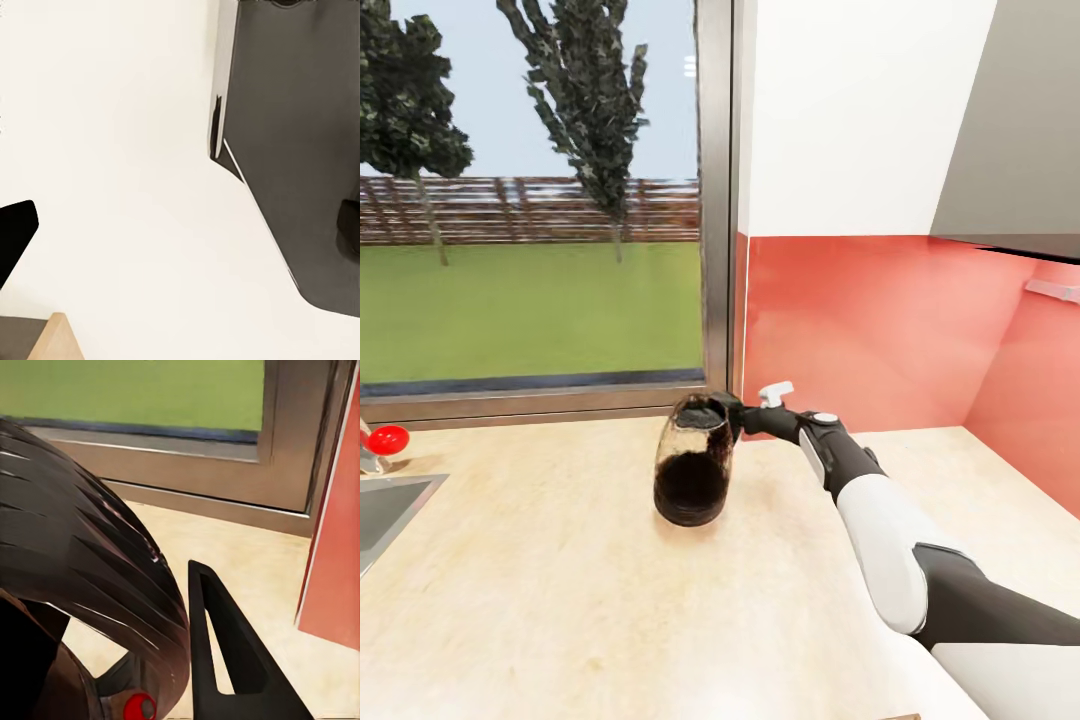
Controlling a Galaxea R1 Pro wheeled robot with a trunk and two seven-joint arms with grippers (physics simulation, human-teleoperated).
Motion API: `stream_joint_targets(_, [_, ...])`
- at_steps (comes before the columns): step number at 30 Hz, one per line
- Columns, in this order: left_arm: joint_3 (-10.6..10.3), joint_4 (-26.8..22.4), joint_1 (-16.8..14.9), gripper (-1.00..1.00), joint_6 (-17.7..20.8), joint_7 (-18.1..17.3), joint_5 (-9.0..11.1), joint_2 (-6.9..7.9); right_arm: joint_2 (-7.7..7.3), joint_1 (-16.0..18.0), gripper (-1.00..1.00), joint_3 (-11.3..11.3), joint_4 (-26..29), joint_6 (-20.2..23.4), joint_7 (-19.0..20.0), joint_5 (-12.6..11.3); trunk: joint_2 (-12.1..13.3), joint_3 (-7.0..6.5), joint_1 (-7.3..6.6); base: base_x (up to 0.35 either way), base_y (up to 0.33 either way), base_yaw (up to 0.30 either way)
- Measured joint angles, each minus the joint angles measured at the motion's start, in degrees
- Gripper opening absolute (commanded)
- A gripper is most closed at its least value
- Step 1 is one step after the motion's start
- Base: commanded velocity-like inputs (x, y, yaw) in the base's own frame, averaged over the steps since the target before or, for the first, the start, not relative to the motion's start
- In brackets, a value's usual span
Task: Set up a coffee station on the kitchen countertop: keep the coffee maker on the countertop, move the bottle of coffee from the kitchen shelf to the counter next to the coffee maker, place a paper coffee filter on top of the coffee maker, put the saucer next to the coffee maker with the coffee cup on the saucer, and place the electric kettle next to the coffee maker.
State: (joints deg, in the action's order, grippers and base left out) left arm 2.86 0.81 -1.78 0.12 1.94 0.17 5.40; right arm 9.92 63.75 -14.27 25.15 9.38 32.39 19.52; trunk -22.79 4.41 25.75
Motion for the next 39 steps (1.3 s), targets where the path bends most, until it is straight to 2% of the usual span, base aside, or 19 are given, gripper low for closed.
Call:
stream_joint_targets(4, [-0.05,-0.06,0.00,1.00,0.03,0.06,-0.01,-0.02,0.00,0.00,-1.00,0.16,-0.27,0.09,1.01,-0.04,0.00,0.00,0.00,0.000,0.000,0.000])
stream_joint_targets(5, [-0.05,-0.10,-0.01,1.00,0.03,0.07,-0.01,-0.02,0.00,0.00,-1.00,0.18,-0.28,0.10,2.38,-0.03,0.00,0.00,0.00,0.000,0.000,0.000])
stream_joint_targets(9, [-0.06,-0.10,-0.01,1.00,0.04,0.09,-0.01,-0.03,0.00,-0.01,-1.00,0.15,0.01,0.13,12.88,0.09,0.00,0.00,0.00,0.000,0.000,0.000])
stream_joint_targets(12, [-0.12,-0.09,0.00,1.00,-0.02,0.14,-0.01,-0.04,0.00,0.00,-1.00,0.11,0.05,0.13,15.55,0.12,0.00,0.00,0.00,0.000,0.000,0.000])
stream_joint_targets(25, [0.26,-0.49,-0.02,1.00,-0.04,0.19,0.33,-0.44,0.00,0.00,-1.00,0.10,-0.14,0.12,17.76,0.05,0.00,-0.27,0.00,-0.005,0.004,0.001])
stream_joint_targets(39, [0.34,-0.49,-0.01,1.00,-0.04,0.20,0.54,-0.39,0.00,0.00,-1.00,0.10,-0.22,0.12,17.79,-0.03,0.01,-1.40,0.02,-0.261,0.211,0.150])
